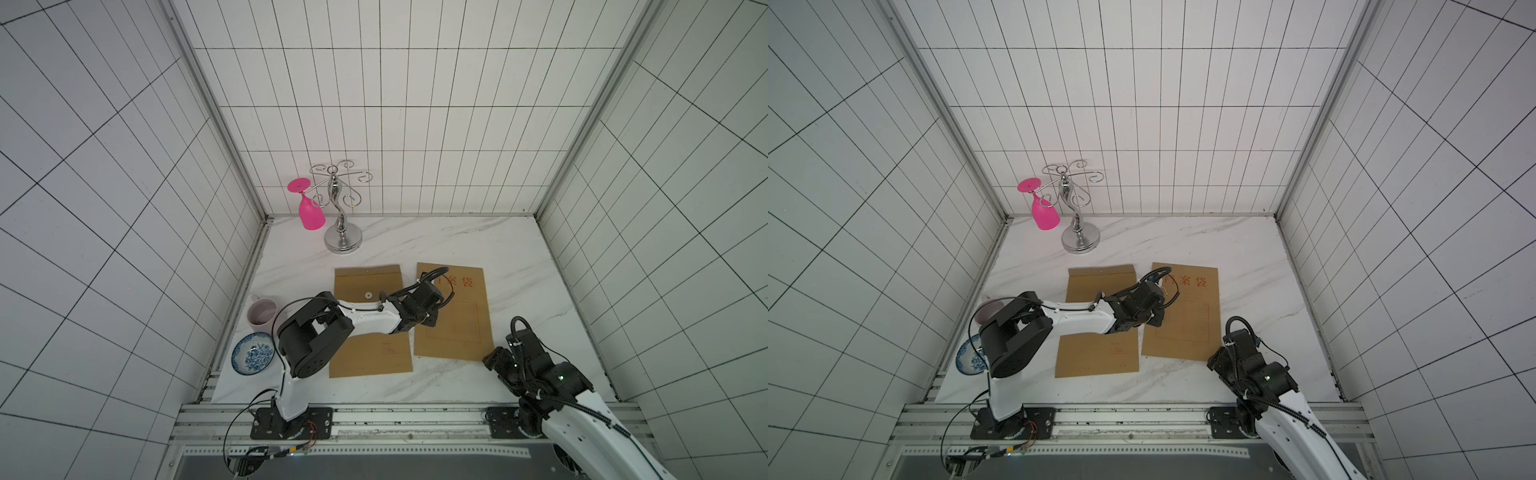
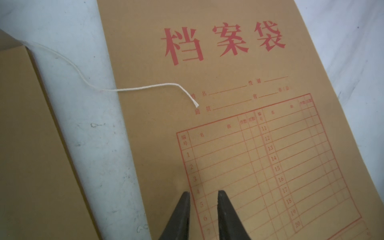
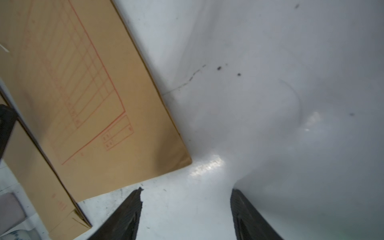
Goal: Open the file bag
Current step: Pick up the file bag from the center of the board.
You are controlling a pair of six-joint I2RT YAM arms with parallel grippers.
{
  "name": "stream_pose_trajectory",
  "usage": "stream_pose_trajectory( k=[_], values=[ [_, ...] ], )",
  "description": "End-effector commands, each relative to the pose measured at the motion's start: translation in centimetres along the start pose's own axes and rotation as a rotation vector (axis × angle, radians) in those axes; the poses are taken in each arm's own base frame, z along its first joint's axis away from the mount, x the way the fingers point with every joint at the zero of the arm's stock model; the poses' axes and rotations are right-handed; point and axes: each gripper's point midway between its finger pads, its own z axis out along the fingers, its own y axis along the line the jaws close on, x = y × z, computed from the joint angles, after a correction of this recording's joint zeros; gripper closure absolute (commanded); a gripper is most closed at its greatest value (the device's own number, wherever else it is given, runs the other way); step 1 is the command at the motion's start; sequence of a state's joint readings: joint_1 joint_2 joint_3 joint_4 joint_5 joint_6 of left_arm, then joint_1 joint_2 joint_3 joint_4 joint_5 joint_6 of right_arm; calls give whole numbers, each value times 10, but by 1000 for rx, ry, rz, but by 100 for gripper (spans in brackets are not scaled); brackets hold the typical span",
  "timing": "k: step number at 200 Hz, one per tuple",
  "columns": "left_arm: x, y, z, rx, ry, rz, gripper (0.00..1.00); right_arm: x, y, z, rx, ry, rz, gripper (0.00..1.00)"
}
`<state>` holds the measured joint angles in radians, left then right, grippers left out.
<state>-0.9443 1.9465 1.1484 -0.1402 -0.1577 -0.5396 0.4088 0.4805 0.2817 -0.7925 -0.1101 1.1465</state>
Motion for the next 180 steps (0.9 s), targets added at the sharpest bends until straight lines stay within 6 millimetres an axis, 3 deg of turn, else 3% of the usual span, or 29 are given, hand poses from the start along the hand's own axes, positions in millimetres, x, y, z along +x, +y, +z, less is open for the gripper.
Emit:
stream_pose_trajectory(
  k=[1, 43, 137, 180],
  values=[
    [11, 11, 12, -57, 30, -9, 76, 3, -4, 16, -8, 25, 87, 33],
    [25, 24, 16, -108, 66, -9, 80, -16, 3, 25, -22, -25, 146, 44],
    [42, 27, 30, -109, 110, 30, 84, -55, 27, 43, -286, -175, 253, 60],
    [45, 28, 34, -108, 120, 46, 84, -69, 25, 44, -277, -208, 240, 69]
  ],
)
